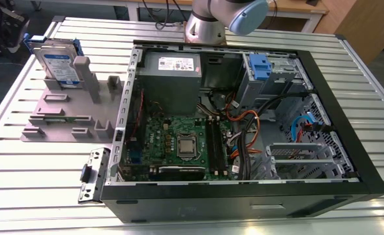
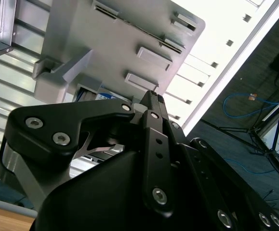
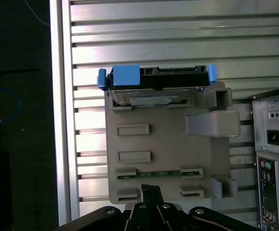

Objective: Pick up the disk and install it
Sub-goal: 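Reach for the disk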

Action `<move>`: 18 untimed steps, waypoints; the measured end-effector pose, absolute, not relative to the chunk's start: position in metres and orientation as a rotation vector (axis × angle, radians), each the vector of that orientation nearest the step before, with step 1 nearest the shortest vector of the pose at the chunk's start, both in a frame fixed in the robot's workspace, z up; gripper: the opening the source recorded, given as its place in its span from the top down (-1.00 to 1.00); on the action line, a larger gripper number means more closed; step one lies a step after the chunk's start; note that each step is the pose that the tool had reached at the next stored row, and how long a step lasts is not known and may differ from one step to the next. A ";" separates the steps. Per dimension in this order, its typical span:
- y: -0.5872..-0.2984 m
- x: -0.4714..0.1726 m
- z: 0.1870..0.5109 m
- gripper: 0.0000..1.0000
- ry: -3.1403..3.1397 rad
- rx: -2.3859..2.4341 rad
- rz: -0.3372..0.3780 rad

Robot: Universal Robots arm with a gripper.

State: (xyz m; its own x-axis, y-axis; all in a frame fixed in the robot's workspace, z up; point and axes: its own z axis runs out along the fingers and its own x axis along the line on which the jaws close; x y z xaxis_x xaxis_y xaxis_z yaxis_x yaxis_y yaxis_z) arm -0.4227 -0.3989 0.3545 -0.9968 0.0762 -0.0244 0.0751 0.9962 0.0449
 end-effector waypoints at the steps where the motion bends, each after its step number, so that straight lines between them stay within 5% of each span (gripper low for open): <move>1: -0.399 -0.423 0.354 0.80 3.113 0.118 0.068; 18: -0.399 -0.427 0.354 0.80 3.112 0.118 0.069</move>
